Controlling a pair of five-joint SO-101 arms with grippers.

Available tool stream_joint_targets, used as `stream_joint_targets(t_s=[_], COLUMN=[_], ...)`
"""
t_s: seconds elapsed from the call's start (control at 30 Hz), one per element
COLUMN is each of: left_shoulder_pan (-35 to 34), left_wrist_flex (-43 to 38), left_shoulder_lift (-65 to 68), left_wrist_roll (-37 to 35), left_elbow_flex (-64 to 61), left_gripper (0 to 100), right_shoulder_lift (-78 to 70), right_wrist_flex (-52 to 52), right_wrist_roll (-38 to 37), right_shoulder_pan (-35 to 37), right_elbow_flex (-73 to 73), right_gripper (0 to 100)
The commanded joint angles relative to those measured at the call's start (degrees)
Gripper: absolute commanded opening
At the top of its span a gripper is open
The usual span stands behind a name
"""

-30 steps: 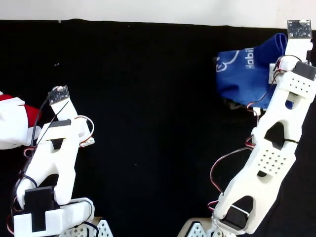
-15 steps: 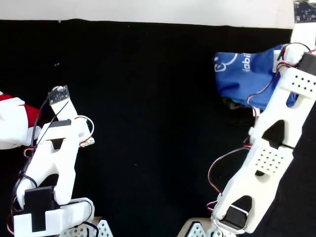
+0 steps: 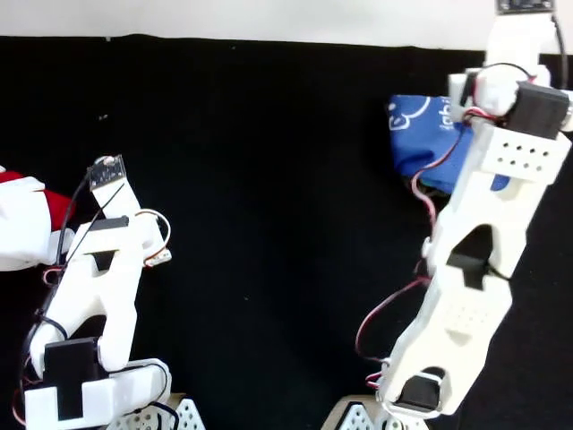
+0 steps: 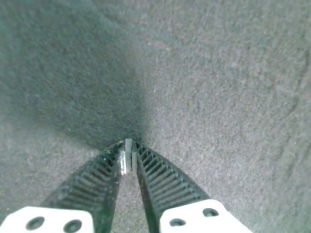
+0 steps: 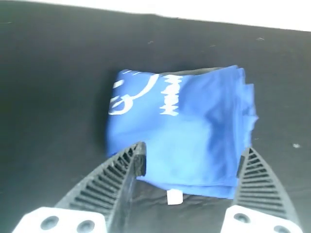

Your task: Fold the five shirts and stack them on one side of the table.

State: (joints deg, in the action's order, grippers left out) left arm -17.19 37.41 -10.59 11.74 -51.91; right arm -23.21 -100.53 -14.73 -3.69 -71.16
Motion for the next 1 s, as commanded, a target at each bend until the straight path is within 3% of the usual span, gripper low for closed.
stream_joint_targets(t_s=[0.0, 0.17, 0.33, 0.47, 0.73, 0.97], left_shoulder_pan=[-3.82, -14.11, -24.22, -29.14, -31.96, -31.78], left_wrist_flex=[11.34, 27.6, 32.35, 23.91, 10.2, 7.03], left_shoulder_lift=[-3.91, -9.1, -9.19, -9.01, 1.71, 19.12], left_wrist_roll=[-0.44, 1.49, 10.9, 14.42, 18.73, 18.37], left_elbow_flex=[6.64, 19.56, 25.63, 23.78, 22.55, 29.41], left_gripper=[2, 16, 22, 22, 22, 22], right_shoulder_lift=[15.87, 35.21, 50.42, 58.68, 67.12, 69.85], right_wrist_flex=[-0.66, -0.48, -0.4, -0.4, -0.4, -0.4], right_wrist_roll=[0.88, 0.62, 0.62, 0.53, 0.53, 0.53], right_shoulder_pan=[5.58, 12.79, 15.78, 15.78, 15.52, 15.52], right_elbow_flex=[17.8, 42.59, 57.45, 65.01, 73.19, 74.86], right_gripper=[28.6, 28.6, 28.6, 28.6, 28.6, 28.6])
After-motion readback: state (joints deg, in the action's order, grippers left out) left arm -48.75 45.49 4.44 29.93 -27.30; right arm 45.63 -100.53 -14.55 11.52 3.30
